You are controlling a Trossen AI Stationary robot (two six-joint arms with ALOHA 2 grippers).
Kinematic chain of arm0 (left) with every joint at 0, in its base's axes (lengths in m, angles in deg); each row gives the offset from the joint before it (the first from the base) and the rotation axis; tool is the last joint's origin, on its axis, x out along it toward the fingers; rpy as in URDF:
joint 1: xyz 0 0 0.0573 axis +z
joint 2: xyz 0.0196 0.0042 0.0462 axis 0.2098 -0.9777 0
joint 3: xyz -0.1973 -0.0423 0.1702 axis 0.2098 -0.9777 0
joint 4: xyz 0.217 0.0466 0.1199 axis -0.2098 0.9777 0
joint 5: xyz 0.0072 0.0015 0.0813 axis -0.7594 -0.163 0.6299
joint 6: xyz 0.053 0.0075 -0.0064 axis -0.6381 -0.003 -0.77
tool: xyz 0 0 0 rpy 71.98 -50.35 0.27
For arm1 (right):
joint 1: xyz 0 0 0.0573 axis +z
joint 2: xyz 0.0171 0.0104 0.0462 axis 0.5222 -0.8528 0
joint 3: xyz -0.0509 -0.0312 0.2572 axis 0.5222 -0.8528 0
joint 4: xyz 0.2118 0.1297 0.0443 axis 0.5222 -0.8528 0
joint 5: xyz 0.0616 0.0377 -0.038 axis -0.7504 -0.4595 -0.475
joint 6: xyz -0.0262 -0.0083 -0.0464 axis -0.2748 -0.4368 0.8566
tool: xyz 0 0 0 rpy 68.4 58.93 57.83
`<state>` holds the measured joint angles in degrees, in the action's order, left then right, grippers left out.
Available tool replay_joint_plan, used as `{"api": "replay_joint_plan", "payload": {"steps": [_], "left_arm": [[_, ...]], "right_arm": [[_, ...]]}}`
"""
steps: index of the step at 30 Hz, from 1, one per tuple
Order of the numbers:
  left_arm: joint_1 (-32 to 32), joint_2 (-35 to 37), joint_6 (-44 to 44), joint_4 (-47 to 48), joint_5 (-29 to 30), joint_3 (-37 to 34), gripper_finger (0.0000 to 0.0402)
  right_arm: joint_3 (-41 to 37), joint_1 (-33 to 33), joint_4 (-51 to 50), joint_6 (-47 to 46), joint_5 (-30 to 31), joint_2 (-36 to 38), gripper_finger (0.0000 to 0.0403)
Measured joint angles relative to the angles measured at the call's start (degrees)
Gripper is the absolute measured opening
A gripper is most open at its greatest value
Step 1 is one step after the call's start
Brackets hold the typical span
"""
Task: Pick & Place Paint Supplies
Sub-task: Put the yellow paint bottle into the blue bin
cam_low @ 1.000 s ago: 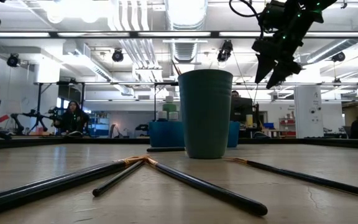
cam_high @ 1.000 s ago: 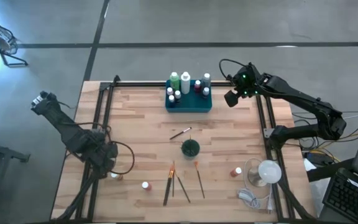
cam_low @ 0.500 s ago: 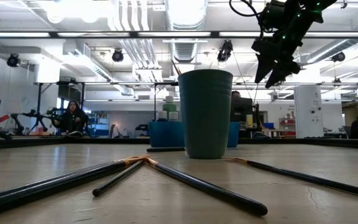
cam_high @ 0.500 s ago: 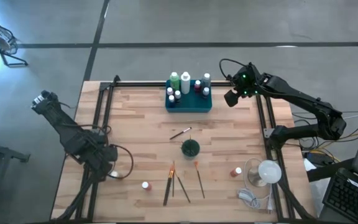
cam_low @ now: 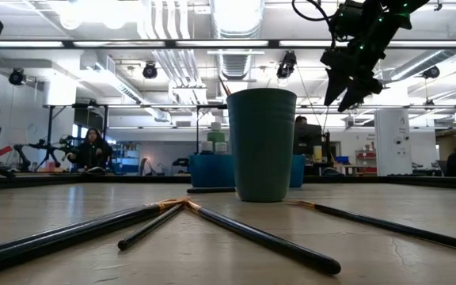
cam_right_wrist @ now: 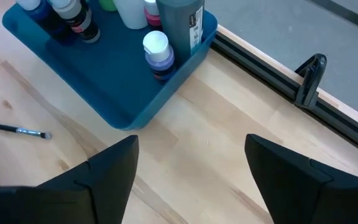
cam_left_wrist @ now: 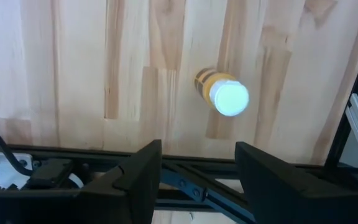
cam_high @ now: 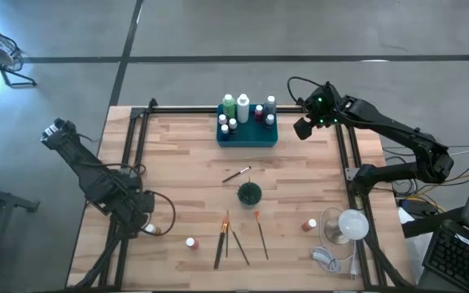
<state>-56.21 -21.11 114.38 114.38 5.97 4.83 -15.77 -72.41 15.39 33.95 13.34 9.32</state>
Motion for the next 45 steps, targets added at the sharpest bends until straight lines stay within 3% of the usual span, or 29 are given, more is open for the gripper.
{"api": "replay_joint_plan", "payload": {"steps": [8, 23, 28, 38, 45], "left_arm": [[0.0, 0.0, 0.6, -0.3, 2.8, 0.0, 0.0209], [-0.3, -2.2, -5.2, -0.7, 0.9, -0.1, 0.0187], [-0.3, -2.4, -1.9, -0.7, -3.9, -0.1, 0.0175], [-0.3, -2.4, 0.8, -6.1, -3.6, -0.1, 0.0172], [-0.3, -2.6, 4.5, -11.0, -3.3, -0.1, 0.0172]], "right_arm": [[0.0, 0.0, 0.1, 0.1, 0.0, 0.0, 0.0318], [0.0, 0.0, 0.1, 1.9, 0.0, 0.0, 0.0351], [0.0, 0.0, 0.4, 1.7, 0.0, 0.0, 0.0351], [0.0, 0.0, 1.5, 1.1, 0.0, 0.0, 0.0331], [0.0, 0.0, 2.4, 1.1, 0.0, 0.0, 0.035]]}}
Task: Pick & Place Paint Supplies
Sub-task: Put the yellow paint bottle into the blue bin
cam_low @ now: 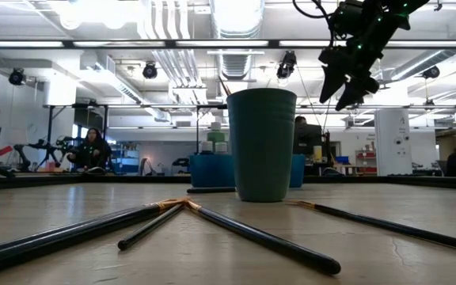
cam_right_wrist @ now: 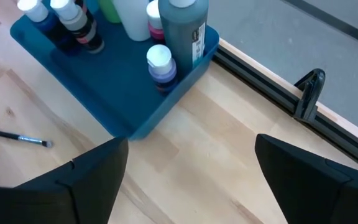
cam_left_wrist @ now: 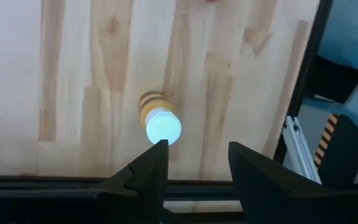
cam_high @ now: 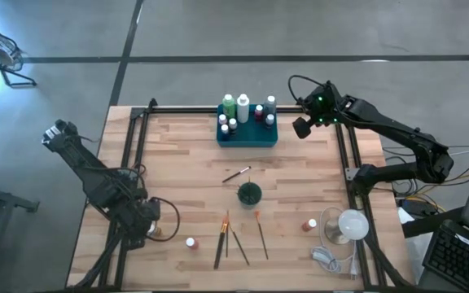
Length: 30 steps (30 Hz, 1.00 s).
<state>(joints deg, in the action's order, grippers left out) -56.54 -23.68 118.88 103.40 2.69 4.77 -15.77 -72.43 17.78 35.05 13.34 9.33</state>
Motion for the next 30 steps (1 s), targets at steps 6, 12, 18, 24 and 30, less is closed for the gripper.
{"api": "replay_joint_plan", "payload": {"steps": [6, 12, 18, 24, 30], "left_arm": [[0.0, 0.0, 4.1, -2.1, 0.7, -1.8, 0.0173], [0.0, -0.4, 2.2, -2.4, -0.9, -3.0, 0.0174], [0.0, -0.4, 0.8, -2.2, -1.7, -3.5, 0.0174], [0.0, -0.4, 0.7, -2.6, 0.0, -4.7, 0.0174], [0.0, -0.4, 1.5, -3.6, -0.2, -7.6, 0.0174]], "right_arm": [[0.0, 0.0, 0.1, 0.0, -0.1, 0.0, 0.0363], [0.0, 0.0, 0.1, -0.2, -0.1, 0.0, 0.0364], [0.0, 0.0, 0.5, -0.2, -0.1, 0.0, 0.0364], [0.0, 0.1, 0.5, 0.0, 0.0, 0.0, 0.0363], [0.0, 0.1, 0.6, -0.2, 0.0, 0.0, 0.0363]]}}
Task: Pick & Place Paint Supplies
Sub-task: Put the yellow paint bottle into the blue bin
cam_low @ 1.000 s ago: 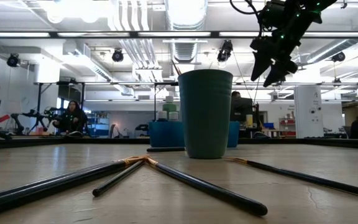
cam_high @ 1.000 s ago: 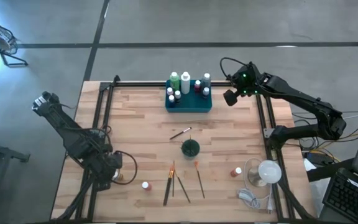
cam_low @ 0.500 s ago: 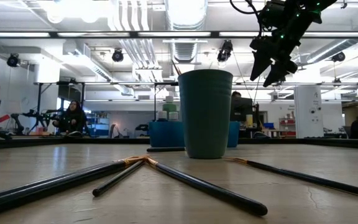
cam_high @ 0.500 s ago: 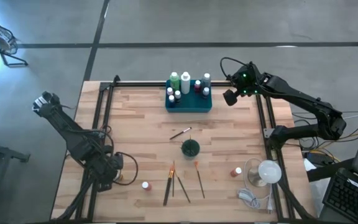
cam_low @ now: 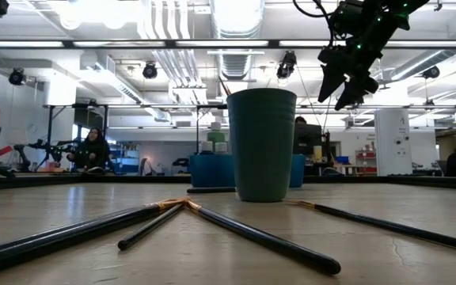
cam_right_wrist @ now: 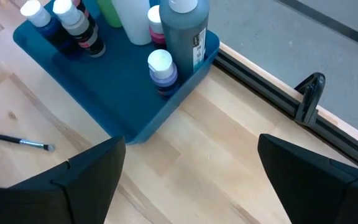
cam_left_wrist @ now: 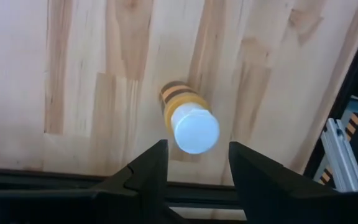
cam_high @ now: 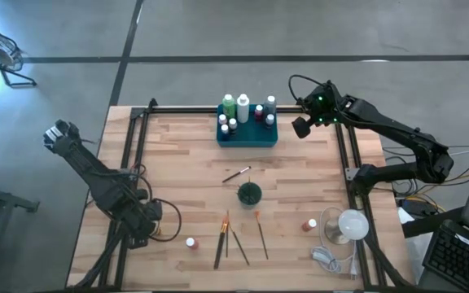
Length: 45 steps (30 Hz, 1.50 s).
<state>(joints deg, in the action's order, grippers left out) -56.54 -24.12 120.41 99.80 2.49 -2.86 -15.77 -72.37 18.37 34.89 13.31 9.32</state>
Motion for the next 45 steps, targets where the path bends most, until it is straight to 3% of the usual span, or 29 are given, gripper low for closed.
{"api": "replay_joint_plan", "payload": {"steps": [10, 36, 45], "left_arm": [[0.0, 0.0, 0.1, -6.3, -0.1, -5.3, 0.0174], [0.0, 0.0, 0.0, -10.9, 1.1, -8.1, 0.0174], [0.0, 0.1, -0.8, -9.3, 1.4, -8.0, 0.012]], "right_arm": [[0.0, 0.0, 0.1, 0.0, 0.0, 0.0, 0.0363], [0.0, -0.1, 0.1, 0.0, 0.0, 0.0, 0.0363], [0.0, 0.0, 0.1, 0.0, 0.0, 0.0, 0.0362]]}}
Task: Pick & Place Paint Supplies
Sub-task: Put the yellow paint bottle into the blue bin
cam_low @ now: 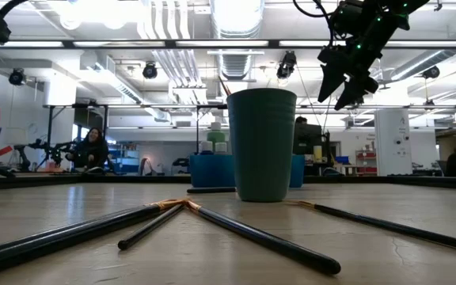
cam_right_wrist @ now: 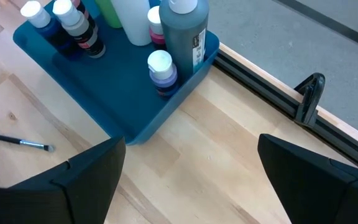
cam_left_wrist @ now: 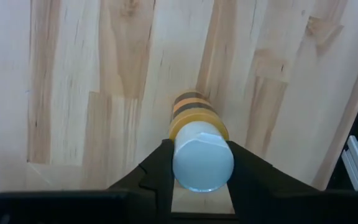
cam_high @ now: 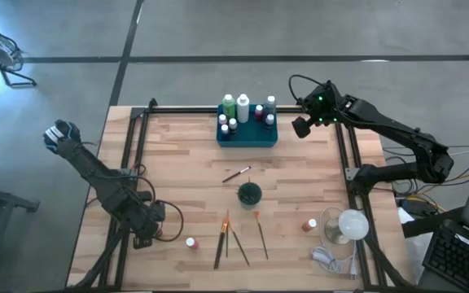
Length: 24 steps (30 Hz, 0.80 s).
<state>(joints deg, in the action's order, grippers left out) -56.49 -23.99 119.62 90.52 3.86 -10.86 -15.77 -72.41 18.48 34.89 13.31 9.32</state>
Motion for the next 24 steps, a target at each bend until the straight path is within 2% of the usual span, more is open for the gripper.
{"api": "replay_joint_plan", "payload": {"steps": [6, 13, 19, 24], "left_arm": [[1.9, 0.4, -4.2, 5.3, 0.0, 1.3, 0.012], [9.0, 0.5, -13.0, 12.0, 2.3, 6.8, 0.012], [18.5, 0.6, -24.2, 13.5, 3.7, 12.5, 0.012], [30.5, 0.3, -34.1, 17.0, 4.8, 18.6, 0.012]], "right_arm": [[0.0, 0.1, 0.0, 0.3, 0.0, 0.0, 0.0349], [-1.6, 1.7, 2.5, 3.2, -0.1, 0.0, 0.0331], [-6.5, 6.3, 15.4, 6.3, -5.7, 0.0, 0.0319], [-8.6, 11.6, 26.4, 8.9, -6.9, 0.0, 0.031]]}}
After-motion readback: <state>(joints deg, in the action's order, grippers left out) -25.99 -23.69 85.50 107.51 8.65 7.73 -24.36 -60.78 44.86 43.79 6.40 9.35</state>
